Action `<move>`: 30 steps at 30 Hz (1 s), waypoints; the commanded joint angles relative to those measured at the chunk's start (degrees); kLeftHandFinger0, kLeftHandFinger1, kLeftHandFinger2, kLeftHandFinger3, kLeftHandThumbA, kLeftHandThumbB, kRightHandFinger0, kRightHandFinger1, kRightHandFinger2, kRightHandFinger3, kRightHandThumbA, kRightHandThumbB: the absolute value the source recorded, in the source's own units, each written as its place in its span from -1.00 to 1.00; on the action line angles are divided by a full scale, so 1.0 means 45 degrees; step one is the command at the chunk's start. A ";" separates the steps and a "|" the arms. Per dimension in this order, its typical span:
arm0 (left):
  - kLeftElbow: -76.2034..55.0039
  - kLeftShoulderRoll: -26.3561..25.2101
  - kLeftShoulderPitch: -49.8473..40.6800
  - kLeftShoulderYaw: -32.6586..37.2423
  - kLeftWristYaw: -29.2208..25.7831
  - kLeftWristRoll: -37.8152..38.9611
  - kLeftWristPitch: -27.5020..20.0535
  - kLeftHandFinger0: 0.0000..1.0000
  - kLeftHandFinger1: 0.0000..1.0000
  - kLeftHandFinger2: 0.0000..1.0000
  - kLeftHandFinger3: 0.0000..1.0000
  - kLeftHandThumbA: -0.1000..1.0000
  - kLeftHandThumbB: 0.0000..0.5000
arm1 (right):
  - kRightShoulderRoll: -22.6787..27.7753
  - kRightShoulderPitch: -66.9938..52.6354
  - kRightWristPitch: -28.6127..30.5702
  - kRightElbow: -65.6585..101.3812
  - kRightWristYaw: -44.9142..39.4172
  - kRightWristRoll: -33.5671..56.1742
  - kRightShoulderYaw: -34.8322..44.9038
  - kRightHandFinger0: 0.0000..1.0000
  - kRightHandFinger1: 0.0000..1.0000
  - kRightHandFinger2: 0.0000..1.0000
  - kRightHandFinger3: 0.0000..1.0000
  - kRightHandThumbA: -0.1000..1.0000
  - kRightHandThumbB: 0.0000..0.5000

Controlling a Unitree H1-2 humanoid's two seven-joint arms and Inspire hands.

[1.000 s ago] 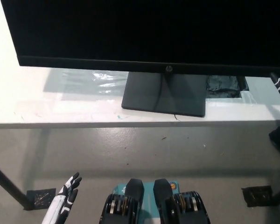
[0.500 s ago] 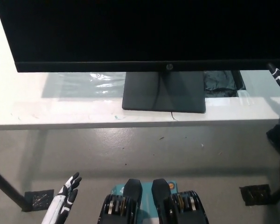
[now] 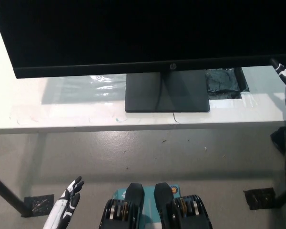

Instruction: The monitor is being placed at the center of the desk and the robot uses its right hand to grab on the right side of the monitor and tilt the angle of the montior sideways.

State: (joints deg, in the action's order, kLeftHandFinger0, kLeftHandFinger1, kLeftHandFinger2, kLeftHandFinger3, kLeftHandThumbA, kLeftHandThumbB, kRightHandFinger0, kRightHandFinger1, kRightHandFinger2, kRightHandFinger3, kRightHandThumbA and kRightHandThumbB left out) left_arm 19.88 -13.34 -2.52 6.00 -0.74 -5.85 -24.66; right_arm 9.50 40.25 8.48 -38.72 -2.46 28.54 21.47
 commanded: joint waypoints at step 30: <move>-0.0286 -0.0427 0.0151 0.0036 -0.0322 -0.0147 -0.0503 1.00 1.00 1.00 1.00 1.00 0.21 | -0.0302 -0.4021 0.0956 1.0371 -0.0528 -0.2285 -0.2014 1.00 1.00 1.00 1.00 1.00 0.54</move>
State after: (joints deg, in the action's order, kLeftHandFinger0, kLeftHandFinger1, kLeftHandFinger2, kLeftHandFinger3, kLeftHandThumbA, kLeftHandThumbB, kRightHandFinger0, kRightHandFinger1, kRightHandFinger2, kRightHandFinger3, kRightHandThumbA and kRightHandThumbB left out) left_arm 20.01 -13.60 -2.30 6.22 -0.73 -6.32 -24.65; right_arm 7.30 31.06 7.74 -25.77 -1.41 26.50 17.01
